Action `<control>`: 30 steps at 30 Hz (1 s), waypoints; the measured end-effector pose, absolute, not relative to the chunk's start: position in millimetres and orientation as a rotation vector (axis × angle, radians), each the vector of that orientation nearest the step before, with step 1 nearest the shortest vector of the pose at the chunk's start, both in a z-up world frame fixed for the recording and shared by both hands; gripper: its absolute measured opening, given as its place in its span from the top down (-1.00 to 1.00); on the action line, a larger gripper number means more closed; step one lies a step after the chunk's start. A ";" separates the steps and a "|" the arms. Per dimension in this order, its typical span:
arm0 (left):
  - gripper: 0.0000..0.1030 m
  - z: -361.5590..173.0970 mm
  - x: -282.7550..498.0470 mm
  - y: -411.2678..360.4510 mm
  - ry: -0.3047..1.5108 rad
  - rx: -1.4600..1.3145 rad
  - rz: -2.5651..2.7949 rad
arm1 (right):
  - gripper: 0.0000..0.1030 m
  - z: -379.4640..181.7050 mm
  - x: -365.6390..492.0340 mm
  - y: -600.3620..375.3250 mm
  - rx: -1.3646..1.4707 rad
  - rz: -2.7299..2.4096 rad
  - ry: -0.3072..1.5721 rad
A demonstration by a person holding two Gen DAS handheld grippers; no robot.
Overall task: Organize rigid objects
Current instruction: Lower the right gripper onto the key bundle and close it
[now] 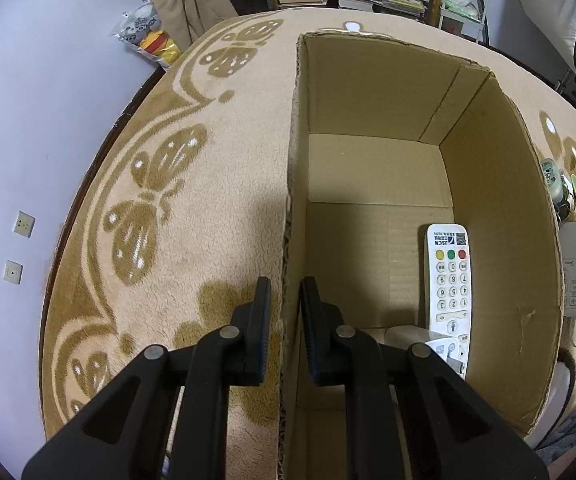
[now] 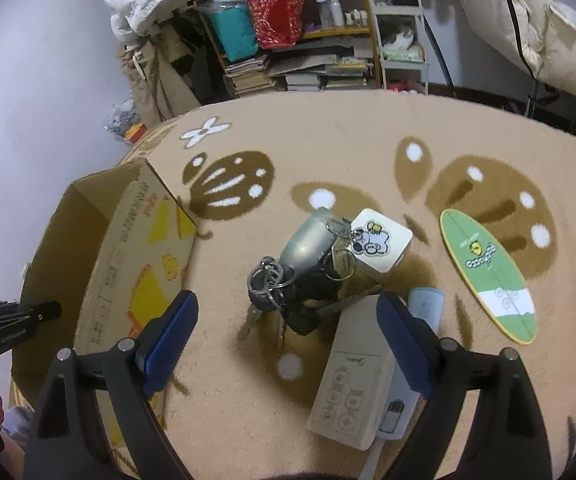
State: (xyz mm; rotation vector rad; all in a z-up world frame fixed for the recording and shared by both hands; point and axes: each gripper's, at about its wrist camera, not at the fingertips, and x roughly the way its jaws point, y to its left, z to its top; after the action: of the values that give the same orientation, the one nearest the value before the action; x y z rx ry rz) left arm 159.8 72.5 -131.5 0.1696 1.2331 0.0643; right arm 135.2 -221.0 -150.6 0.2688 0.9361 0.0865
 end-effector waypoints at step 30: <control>0.71 -131.8 160.4 71.6 1.235 0.166 0.062 | -0.05 -198.5 174.8 -193.8 0.287 0.151 1.000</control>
State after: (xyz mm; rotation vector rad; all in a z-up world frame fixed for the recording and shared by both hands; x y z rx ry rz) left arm 160.4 71.6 -131.8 0.1664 1.2350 0.0624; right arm 174.8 -193.8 -198.5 0.2871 0.9997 0.1515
